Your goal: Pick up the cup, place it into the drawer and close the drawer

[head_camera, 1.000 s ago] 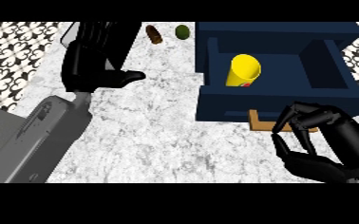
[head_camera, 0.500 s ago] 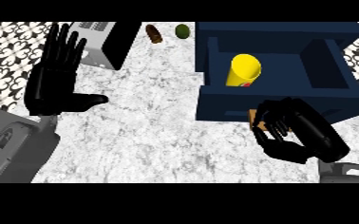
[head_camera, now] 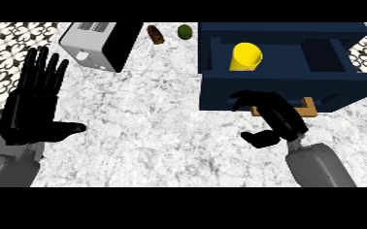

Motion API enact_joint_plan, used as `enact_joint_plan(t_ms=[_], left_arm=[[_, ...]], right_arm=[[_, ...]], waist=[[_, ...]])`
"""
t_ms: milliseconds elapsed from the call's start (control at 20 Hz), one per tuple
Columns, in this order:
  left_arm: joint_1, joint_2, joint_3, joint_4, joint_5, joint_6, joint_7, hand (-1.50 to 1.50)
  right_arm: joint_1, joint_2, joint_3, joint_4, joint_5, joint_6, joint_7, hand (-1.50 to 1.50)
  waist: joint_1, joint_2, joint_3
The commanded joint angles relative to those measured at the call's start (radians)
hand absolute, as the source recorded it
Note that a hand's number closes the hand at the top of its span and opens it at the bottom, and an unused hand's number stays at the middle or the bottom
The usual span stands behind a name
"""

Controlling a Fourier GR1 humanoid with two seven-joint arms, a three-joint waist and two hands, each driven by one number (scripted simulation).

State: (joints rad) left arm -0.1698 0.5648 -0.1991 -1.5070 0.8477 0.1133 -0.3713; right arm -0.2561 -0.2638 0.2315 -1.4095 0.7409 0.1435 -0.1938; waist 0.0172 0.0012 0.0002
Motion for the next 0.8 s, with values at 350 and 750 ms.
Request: enact_joint_plan(t_ms=[350, 750], left_arm=[[0.136, 0.007, 0.124, -0.028, -0.021, -0.157, 0.003, -1.5], [0.036, -0.009, 0.169, 0.085, -0.005, -0.238, 0.028, -1.5]], right_arm=[[-0.291, 0.072, -0.098, 0.572, 0.088, -0.125, -0.146, -1.5], [-0.55, 0.06, -0.213, 0.98, 0.058, -0.152, -0.29, -1.5]], waist=[[0.003, 0.002, 0.0], [0.02, 0.014, 0.001]])
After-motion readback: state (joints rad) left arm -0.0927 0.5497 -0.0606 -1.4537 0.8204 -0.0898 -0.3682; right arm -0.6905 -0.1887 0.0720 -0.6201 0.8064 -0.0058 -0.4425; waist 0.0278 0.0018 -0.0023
